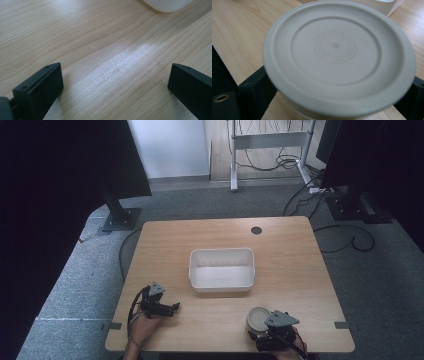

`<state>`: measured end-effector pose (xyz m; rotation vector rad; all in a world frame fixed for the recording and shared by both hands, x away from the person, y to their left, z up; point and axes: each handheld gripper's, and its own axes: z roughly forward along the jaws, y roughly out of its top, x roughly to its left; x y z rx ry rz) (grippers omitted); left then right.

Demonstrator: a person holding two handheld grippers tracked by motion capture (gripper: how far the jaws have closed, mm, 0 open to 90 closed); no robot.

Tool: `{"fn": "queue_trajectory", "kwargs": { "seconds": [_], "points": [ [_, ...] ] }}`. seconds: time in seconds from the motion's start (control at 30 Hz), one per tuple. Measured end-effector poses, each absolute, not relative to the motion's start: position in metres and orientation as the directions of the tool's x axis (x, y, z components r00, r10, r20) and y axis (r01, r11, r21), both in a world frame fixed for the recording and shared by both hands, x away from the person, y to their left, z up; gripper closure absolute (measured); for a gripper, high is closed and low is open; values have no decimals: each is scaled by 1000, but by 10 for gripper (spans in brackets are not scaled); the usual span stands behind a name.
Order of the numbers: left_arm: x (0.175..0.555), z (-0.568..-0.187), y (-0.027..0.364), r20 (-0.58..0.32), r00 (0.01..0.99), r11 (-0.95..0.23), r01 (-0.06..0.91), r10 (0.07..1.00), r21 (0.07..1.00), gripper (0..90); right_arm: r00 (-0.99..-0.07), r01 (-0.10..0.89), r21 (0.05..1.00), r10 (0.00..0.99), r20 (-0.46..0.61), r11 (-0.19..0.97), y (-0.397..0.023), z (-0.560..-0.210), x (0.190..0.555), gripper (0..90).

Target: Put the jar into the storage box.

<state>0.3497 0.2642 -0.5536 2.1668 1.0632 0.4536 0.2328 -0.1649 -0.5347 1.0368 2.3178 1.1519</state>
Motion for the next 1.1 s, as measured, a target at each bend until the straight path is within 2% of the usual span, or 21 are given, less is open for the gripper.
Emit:
{"fn": "queue_trajectory", "kwargs": {
  "seconds": [0.33, 1.1],
  "points": [
    [350, -554, 264, 15, 608, -442, 560, 794, 701, 0, -622, 493, 779, 783, 4, 388, -158, -533, 231, 90],
    [350, -554, 264, 15, 609, -443, 559, 793, 700, 0, -630, 472, 793, 776, -1, 384, -139, -514, 254, 90]
  ]
}}
